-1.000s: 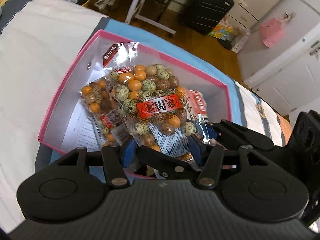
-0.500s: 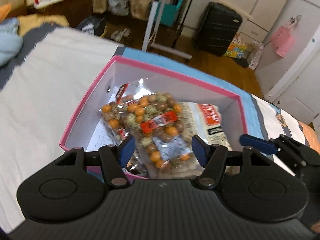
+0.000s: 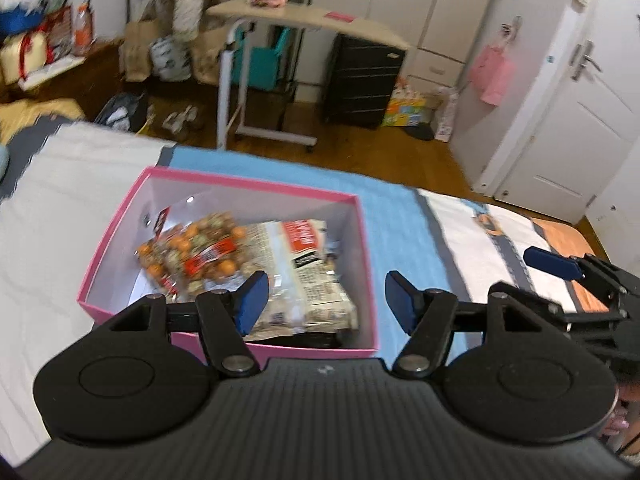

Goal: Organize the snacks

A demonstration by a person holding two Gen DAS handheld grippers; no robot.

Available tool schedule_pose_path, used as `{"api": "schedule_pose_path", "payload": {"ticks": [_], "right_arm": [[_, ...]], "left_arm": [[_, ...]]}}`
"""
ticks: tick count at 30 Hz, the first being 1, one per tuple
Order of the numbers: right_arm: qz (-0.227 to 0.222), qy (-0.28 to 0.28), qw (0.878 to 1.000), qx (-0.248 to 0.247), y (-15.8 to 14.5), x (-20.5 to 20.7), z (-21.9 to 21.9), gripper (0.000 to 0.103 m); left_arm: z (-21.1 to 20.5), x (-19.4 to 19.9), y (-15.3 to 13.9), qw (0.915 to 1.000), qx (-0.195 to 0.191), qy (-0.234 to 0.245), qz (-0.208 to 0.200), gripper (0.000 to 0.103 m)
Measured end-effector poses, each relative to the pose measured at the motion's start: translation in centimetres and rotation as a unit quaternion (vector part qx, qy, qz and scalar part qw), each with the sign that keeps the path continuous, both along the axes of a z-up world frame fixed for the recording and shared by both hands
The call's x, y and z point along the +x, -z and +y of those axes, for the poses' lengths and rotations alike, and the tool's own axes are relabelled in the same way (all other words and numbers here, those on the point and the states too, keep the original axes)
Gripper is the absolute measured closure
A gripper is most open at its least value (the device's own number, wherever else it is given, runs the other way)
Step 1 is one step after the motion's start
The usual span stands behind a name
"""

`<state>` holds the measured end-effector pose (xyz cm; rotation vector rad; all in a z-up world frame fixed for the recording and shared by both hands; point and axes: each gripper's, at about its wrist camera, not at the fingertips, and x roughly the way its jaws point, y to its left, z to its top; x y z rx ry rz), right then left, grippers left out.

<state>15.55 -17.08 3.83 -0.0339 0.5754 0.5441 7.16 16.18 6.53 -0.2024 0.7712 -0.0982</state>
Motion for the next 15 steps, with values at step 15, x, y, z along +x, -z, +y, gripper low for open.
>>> {"api": "schedule_pose_path", "payload": {"ticks": [15], "right_arm": [[-0.039, 0.099, 0.994, -0.008, -1.8, -6.9, -4.7, 0.021]], "left_arm": [[-5.8, -7.0, -2.3, 0.9961, 0.062, 0.007, -0.063, 0.034]]}}
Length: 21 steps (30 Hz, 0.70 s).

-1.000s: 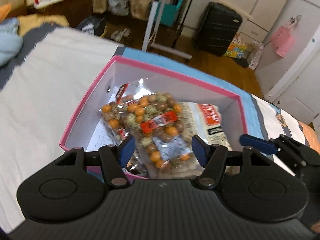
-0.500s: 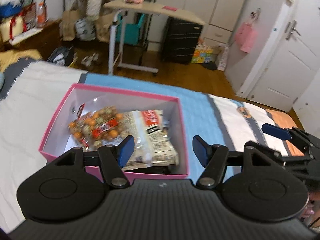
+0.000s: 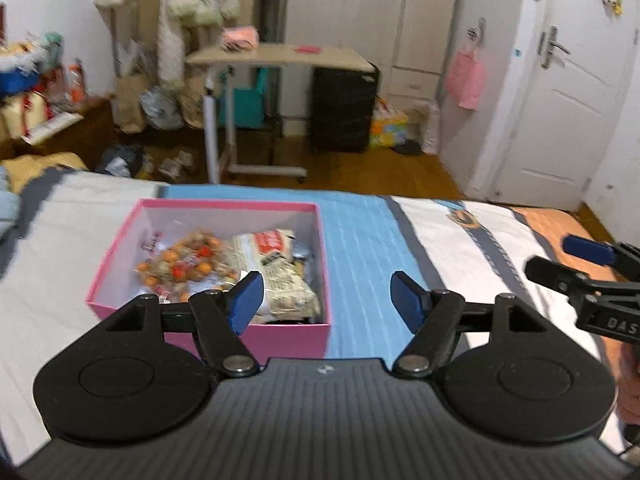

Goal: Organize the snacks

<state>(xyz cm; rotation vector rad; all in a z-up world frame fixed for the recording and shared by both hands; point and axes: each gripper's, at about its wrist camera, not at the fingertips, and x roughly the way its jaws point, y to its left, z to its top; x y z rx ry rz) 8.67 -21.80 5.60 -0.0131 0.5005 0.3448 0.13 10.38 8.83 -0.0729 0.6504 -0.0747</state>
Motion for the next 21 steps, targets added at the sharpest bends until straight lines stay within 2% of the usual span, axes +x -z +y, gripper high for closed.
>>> {"api": "schedule_pose_path", "payload": {"ticks": [7, 13, 17, 21], "right_arm": [[0.006, 0.023, 1.000, 0.013, 0.3, -2.3, -1.0, 0.021], [-0.001, 0.032, 0.999, 0.005, 0.6, -4.4, -0.6, 0.021], [-0.013, 0.045, 0.999, -0.012, 1.1, -5.1, -0.5, 0.013], [-0.025, 0.054, 0.998, 0.012, 1.5, -6.0, -1.2, 0.011]], "left_arm": [[-1.4, -3.0, -0.6, 0.9992, 0.030, 0.003, -0.027, 0.030], [-2.0, -4.2, 0.7, 0.9990, 0.037, -0.007, -0.026, 0.030], [-2.4, -4.4, 1.8, 0.9989, 0.041, -0.016, -0.018, 0.030], [-2.7, -4.7, 2.6, 0.9990, 0.035, -0.020, -0.017, 0.029]]}}
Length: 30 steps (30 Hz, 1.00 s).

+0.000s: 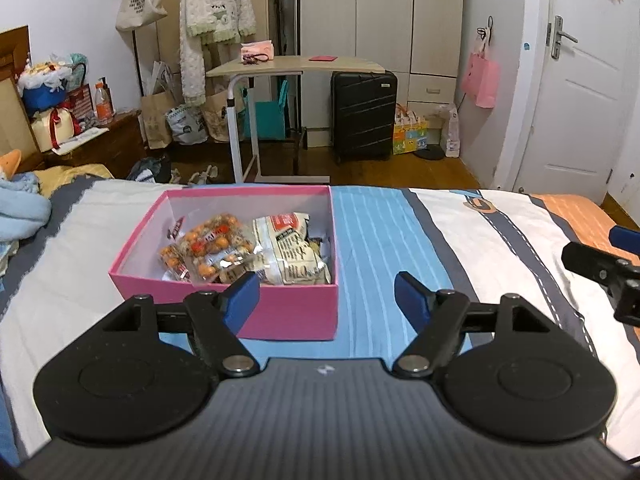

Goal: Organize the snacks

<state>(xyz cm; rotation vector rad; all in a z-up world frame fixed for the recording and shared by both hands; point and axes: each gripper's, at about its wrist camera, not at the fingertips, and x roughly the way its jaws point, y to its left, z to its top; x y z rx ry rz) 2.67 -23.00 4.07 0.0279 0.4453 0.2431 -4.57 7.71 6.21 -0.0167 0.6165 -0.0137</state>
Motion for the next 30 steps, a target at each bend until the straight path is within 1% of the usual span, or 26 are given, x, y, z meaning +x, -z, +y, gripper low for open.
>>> {"api": "schedule_pose_path", "payload": {"ticks": [3, 5, 6, 7, 17, 22, 26, 30], "right_arm": [[0.008, 0.005, 1.000, -0.004, 0.5, 0.0, -0.2, 0.011], [0.016, 0.011, 1.000, -0.004, 0.9, -0.1, -0.4, 0.009], [0.020, 0.015, 1.000, -0.002, 1.1, 0.0, -0.5, 0.007], [0.022, 0.020, 1.000, 0.001, 1.2, 0.1, -0.5, 0.002], [0.042, 0.050, 0.998, 0.006, 2.1, 0.8, -0.9, 0.002], [0.050, 0.048, 0.998, -0.003, 2.4, 0.9, -0.6, 0.002], [0.052, 0.045, 0.998, -0.018, 2.5, 0.9, -0.2, 0.002], [0.051, 0.044, 0.998, -0.020, 2.4, 0.9, -0.1, 0.002]], "left_arm": [[-0.3, -0.1, 0.3, 1.0000, 0.005, -0.006, -0.005, 0.029], [-0.4, -0.2, 0.3, 0.9998, 0.010, -0.009, -0.011, 0.024], [-0.4, -0.2, 0.4, 0.9998, 0.012, -0.009, -0.012, 0.024], [-0.4, -0.3, 0.5, 0.9998, 0.013, -0.009, -0.013, 0.023], [-0.8, -0.3, 0.8, 0.9988, 0.034, -0.017, -0.031, 0.005], [-0.9, -0.3, 1.1, 0.9986, 0.036, -0.020, -0.035, 0.000], [-0.8, 0.0, 1.5, 0.9986, 0.037, -0.026, -0.026, 0.000], [-0.8, 0.3, 1.6, 0.9986, 0.043, -0.029, -0.014, 0.000]]}}
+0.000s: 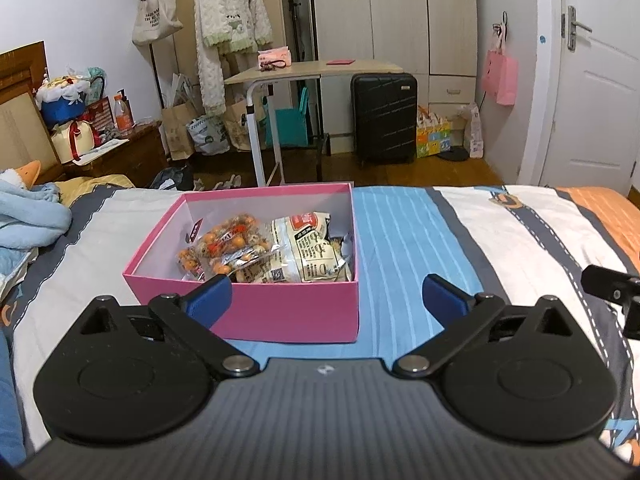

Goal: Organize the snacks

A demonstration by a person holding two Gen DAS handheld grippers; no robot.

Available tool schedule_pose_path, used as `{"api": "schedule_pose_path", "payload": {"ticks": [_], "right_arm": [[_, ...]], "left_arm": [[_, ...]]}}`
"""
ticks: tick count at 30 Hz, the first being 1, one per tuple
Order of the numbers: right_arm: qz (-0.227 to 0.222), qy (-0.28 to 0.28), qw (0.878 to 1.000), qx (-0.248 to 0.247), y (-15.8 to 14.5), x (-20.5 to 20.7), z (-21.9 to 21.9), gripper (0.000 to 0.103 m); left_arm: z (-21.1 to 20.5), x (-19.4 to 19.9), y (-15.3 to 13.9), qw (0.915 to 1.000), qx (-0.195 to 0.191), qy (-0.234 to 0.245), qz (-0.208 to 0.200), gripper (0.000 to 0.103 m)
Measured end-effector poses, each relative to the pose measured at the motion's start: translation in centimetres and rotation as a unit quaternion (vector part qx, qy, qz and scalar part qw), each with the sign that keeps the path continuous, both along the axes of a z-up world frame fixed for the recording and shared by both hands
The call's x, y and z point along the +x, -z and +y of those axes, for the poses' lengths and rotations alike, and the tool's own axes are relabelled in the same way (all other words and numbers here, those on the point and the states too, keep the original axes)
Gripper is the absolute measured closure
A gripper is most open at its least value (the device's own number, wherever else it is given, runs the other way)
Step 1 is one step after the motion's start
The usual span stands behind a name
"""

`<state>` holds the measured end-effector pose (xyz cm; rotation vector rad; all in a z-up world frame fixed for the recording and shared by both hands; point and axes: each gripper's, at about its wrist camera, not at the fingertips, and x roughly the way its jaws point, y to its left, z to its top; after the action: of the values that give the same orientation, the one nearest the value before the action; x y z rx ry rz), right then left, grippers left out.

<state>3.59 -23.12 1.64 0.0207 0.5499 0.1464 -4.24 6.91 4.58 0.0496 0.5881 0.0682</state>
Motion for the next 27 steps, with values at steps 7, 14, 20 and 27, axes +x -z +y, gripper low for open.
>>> {"api": "schedule_pose_path", "payload": {"ticks": [7, 14, 20, 27], "right_arm": [[0.005, 0.001, 1.000, -0.001, 0.08, 0.09, 0.17, 0.002], [0.007, -0.002, 1.000, -0.003, -0.07, -0.05, 0.14, 0.002], [0.008, 0.000, 1.000, -0.005, -0.11, 0.04, -0.04, 0.002], [0.018, 0.001, 1.000, 0.002, 0.33, 0.23, -0.18, 0.002]], "left_arm": [[-0.12, 0.02, 0.03, 0.9999, 0.010, 0.000, 0.003, 0.000], [-0.50, -0.06, 0.17, 0.9998, 0.020, 0.006, -0.001, 0.000], [-0.56, -0.05, 0.42, 0.9999, 0.011, 0.007, -0.004, 0.000], [-0.36, -0.02, 0.80, 0.9999, 0.002, 0.007, -0.012, 0.000]]}}
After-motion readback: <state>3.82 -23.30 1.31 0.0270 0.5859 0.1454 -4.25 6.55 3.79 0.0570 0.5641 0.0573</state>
